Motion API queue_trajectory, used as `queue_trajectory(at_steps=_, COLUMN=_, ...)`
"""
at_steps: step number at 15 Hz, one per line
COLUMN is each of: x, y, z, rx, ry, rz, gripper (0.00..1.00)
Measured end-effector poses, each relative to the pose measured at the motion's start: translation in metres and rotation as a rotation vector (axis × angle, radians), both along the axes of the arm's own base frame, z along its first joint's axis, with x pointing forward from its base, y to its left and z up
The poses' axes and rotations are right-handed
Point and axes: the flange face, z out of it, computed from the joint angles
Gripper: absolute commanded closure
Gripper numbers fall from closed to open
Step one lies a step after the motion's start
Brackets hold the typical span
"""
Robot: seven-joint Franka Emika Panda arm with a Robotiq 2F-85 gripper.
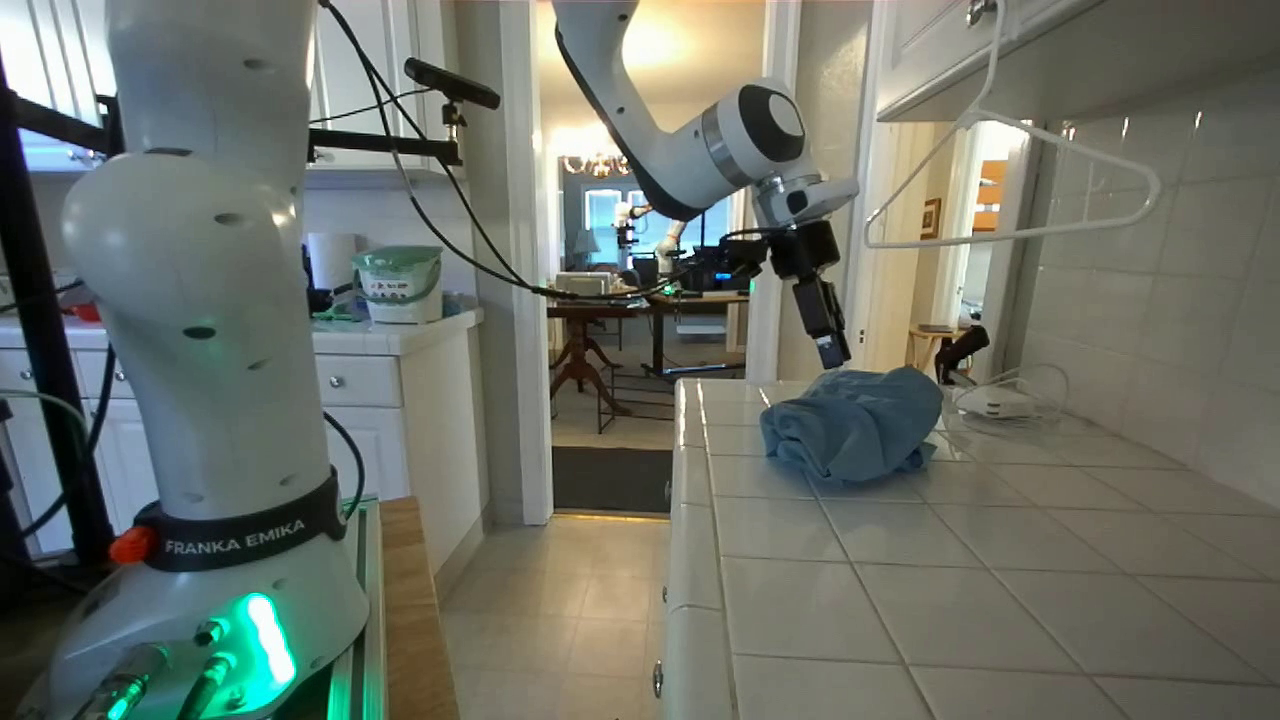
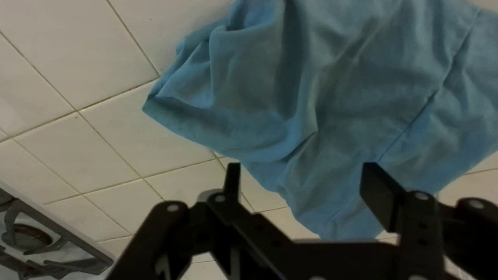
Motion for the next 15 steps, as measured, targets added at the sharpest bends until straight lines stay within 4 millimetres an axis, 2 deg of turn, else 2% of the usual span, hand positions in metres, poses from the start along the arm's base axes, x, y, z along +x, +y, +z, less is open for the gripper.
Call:
queue_trajectory(at_steps=5, x=0.006, y=-0.003, z=-0.024, rx=0.021, ry=-0.007, rz=0.013, gripper=0.00)
queue_trajectory(at_steps=6, x=0.006, y=-0.004, z=-0.029, rx=0.023, ry=-0.003, rz=0.014, gripper=0.19)
queue_trajectory(at_steps=7, x=0.007, y=-0.004, z=-0.034, rx=0.026, ry=-0.001, rz=0.015, gripper=0.28)
queue_trajectory(at_steps=15, x=0.012, y=-0.013, z=-0.064, rx=0.053, ry=-0.004, rz=0.017, gripper=0.84)
